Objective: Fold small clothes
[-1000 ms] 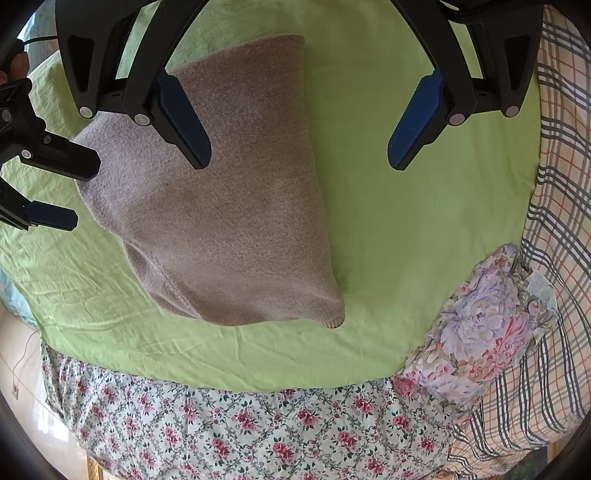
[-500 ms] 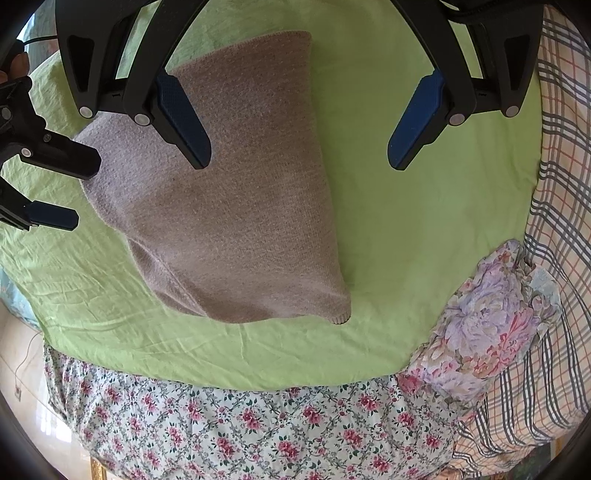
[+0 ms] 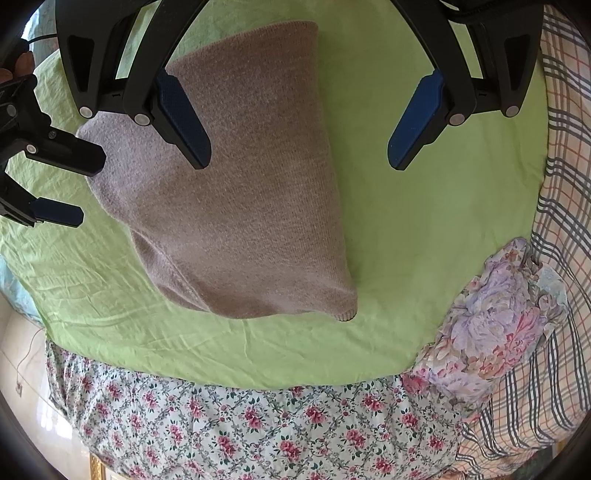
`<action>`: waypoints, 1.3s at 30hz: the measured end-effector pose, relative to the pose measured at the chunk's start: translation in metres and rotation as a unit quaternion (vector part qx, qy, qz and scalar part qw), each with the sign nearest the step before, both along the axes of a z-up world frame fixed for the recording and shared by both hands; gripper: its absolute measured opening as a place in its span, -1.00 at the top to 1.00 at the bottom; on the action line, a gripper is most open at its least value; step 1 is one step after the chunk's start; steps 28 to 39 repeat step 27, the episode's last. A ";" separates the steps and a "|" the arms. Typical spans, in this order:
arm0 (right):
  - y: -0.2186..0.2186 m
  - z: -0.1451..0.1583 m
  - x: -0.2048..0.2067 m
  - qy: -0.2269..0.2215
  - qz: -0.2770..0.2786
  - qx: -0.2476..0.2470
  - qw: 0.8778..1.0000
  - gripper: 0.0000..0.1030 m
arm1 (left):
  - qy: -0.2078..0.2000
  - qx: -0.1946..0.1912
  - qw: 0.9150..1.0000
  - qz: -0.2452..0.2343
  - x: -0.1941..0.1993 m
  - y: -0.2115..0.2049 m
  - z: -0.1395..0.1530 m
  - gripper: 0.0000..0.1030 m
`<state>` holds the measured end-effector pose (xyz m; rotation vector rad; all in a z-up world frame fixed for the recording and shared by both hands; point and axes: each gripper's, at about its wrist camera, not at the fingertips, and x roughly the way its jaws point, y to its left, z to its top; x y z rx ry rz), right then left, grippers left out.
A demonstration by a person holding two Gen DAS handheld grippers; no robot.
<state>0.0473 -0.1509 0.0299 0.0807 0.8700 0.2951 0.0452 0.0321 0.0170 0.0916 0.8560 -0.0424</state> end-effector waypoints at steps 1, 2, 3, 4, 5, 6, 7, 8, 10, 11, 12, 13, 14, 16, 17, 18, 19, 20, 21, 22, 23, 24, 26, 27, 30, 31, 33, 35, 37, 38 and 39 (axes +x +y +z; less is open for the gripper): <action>-0.001 0.000 0.002 0.000 0.000 0.000 1.000 -0.83 | 0.000 0.001 1.000 0.002 0.001 0.000 0.000 -0.88; -0.002 0.001 0.004 0.000 0.000 0.001 1.000 -0.83 | 0.000 0.001 1.000 0.003 0.003 0.000 0.000 -0.88; -0.002 0.000 0.005 0.001 0.000 0.002 1.000 -0.83 | 0.000 0.001 1.000 0.005 0.004 0.001 0.000 -0.88; -0.003 0.000 0.006 0.002 -0.001 0.002 1.000 -0.83 | 0.002 0.000 1.000 0.008 0.005 0.002 0.000 -0.88; -0.004 -0.001 0.007 0.003 -0.002 0.002 1.000 -0.83 | 0.003 -0.001 1.000 0.008 0.006 0.003 -0.001 -0.88; -0.005 -0.001 0.008 0.004 -0.003 0.002 1.000 -0.83 | 0.004 -0.001 1.000 0.009 0.008 0.003 -0.001 -0.88; -0.006 -0.001 0.010 0.005 -0.003 0.003 1.000 -0.83 | 0.005 0.001 1.000 0.010 0.008 0.003 -0.002 -0.88; -0.007 -0.002 0.011 0.005 -0.003 0.004 1.000 -0.83 | 0.006 0.002 1.000 0.011 0.009 0.002 -0.002 -0.88; -0.008 -0.004 0.013 0.007 -0.005 0.006 1.000 -0.83 | 0.007 0.005 1.000 0.012 0.010 0.002 -0.004 -0.88; -0.009 -0.006 0.015 0.010 -0.008 0.005 1.000 -0.83 | 0.009 0.006 1.000 0.013 0.011 0.002 -0.005 -0.88; -0.010 -0.007 0.015 0.011 -0.011 0.006 1.000 -0.83 | 0.011 0.005 1.000 0.013 0.012 0.002 -0.005 -0.88; -0.012 -0.008 0.017 0.013 -0.011 0.008 1.000 -0.83 | 0.012 0.005 1.000 0.013 0.013 0.002 -0.006 -0.88; -0.013 -0.009 0.017 0.014 -0.013 0.010 1.000 -0.83 | 0.013 0.006 1.000 0.014 0.014 0.002 -0.006 -0.88; -0.014 -0.011 0.019 0.014 -0.012 0.013 1.000 -0.83 | 0.013 0.007 1.000 0.012 0.013 0.001 -0.006 -0.88; -0.015 -0.012 0.019 0.015 -0.013 0.014 1.000 -0.83 | 0.013 0.008 1.000 0.012 0.014 0.000 -0.007 -0.88; -0.016 -0.014 0.021 0.017 -0.014 0.015 1.000 -0.83 | 0.014 0.008 1.000 0.012 0.014 0.000 -0.007 -0.88; -0.017 -0.016 0.022 0.018 -0.016 0.017 1.000 -0.83 | 0.015 0.008 1.000 0.013 0.014 -0.001 -0.008 -0.88; -0.017 -0.018 0.023 0.022 -0.018 0.020 0.999 -0.83 | 0.016 0.007 1.000 0.013 0.015 -0.001 -0.009 -0.88; -0.017 -0.019 0.025 0.024 -0.020 0.022 0.999 -0.83 | 0.018 0.006 1.000 0.012 0.015 -0.001 -0.010 -0.88; -0.017 -0.020 0.025 0.024 -0.020 0.025 0.999 -0.83 | 0.017 0.007 1.000 0.011 0.014 -0.002 -0.011 -0.88; -0.016 -0.020 0.026 0.024 -0.020 0.027 0.999 -0.83 | 0.015 0.010 1.000 0.010 0.013 -0.003 -0.011 -0.88; -0.016 -0.020 0.026 0.023 -0.018 0.029 0.999 -0.83 | 0.013 0.013 1.000 0.009 0.012 -0.004 -0.011 -0.88; -0.014 -0.020 0.027 0.021 -0.017 0.030 0.999 -0.83 | 0.012 0.011 1.000 0.009 0.013 -0.003 -0.009 -0.88; -0.014 -0.020 0.027 0.021 -0.016 0.030 0.999 -0.83 | 0.012 0.007 1.000 0.009 0.013 -0.002 -0.009 -0.88; -0.014 -0.020 0.027 0.021 -0.016 0.030 0.999 -0.83 | 0.012 0.007 1.000 0.009 0.013 -0.002 -0.009 -0.88; -0.014 -0.020 0.027 0.021 -0.016 0.030 0.999 -0.83 | 0.012 0.007 1.000 0.009 0.013 -0.002 -0.009 -0.88; -0.014 -0.020 0.027 0.021 -0.016 0.030 0.999 -0.83 | 0.012 0.007 1.000 0.009 0.013 -0.002 -0.009 -0.88; -0.014 -0.020 0.027 0.021 -0.016 0.030 0.999 -0.83 | 0.012 0.007 1.000 0.009 0.013 -0.002 -0.009 -0.88; -0.014 -0.020 0.027 0.021 -0.016 0.030 0.999 -0.83 | 0.012 0.007 1.000 0.009 0.013 -0.002 -0.009 -0.88; -0.014 -0.020 0.027 0.021 -0.016 0.030 0.999 -0.83 | 0.012 0.007 1.000 0.009 0.013 -0.002 -0.009 -0.88; -0.014 -0.020 0.027 0.021 -0.016 0.030 0.999 -0.83 | 0.012 0.007 1.000 0.009 0.013 -0.002 -0.009 -0.88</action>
